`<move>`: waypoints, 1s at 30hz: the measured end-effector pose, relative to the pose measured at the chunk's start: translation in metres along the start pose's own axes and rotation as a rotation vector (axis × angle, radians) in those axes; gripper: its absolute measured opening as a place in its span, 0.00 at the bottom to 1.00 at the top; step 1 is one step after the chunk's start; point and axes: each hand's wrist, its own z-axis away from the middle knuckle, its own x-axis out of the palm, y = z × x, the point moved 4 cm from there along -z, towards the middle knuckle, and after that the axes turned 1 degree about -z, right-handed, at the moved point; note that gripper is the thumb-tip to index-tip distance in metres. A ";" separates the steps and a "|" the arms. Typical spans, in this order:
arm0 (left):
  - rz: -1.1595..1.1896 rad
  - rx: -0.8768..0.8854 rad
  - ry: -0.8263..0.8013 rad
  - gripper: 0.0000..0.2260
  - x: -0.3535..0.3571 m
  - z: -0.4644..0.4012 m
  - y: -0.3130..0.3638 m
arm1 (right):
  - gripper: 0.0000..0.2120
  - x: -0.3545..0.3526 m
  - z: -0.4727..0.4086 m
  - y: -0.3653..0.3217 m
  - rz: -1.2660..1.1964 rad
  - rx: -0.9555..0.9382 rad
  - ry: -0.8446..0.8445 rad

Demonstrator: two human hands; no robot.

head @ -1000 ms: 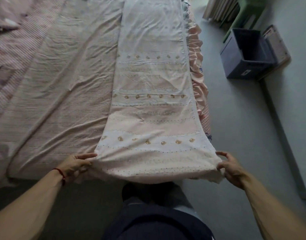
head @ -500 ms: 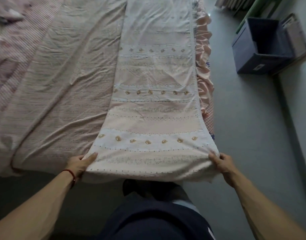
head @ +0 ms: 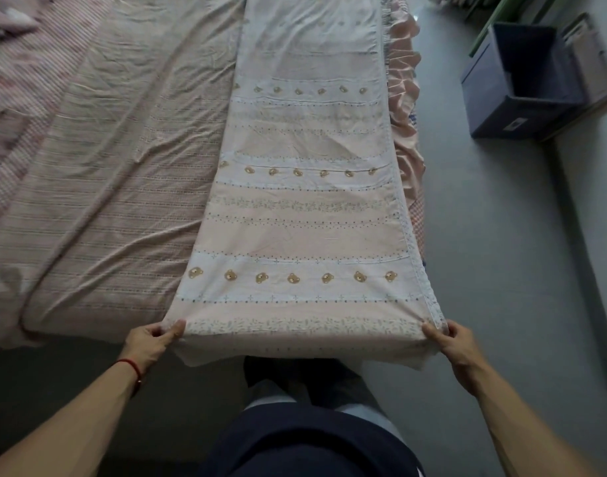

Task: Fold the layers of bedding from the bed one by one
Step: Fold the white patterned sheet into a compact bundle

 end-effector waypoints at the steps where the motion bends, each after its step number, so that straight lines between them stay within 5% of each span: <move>1: 0.014 0.003 0.004 0.20 -0.001 0.002 0.008 | 0.11 0.000 -0.001 -0.006 -0.019 -0.020 -0.015; 4: 0.056 0.043 0.046 0.16 -0.007 0.006 0.034 | 0.37 -0.004 -0.013 -0.025 -0.054 -0.088 -0.040; 6: 0.080 0.072 0.077 0.17 -0.012 -0.001 0.052 | 0.43 -0.006 -0.026 -0.041 -0.095 -0.123 -0.065; 11: 0.238 0.065 0.126 0.38 -0.019 -0.061 0.083 | 0.43 -0.001 -0.075 -0.099 -0.158 -0.197 -0.053; 14: 0.356 0.081 0.126 0.27 0.000 -0.093 0.138 | 0.44 0.015 -0.126 -0.132 -0.200 -0.199 -0.045; 19: 0.359 0.073 0.163 0.12 0.036 -0.204 0.189 | 0.28 0.050 -0.227 -0.169 -0.175 -0.201 0.003; 24: 0.334 0.076 0.178 0.25 0.065 -0.314 0.208 | 0.09 0.082 -0.333 -0.171 -0.069 -0.201 0.106; 26: 0.353 0.058 0.133 0.27 0.080 -0.346 0.205 | 0.11 0.089 -0.367 -0.160 -0.008 -0.177 0.149; 28: 0.324 0.014 0.091 0.28 0.091 -0.358 0.197 | 0.26 0.092 -0.382 -0.150 -0.008 -0.175 0.178; 30: 0.305 0.046 0.135 0.30 0.091 -0.359 0.183 | 0.20 0.093 -0.374 -0.146 -0.027 -0.200 0.180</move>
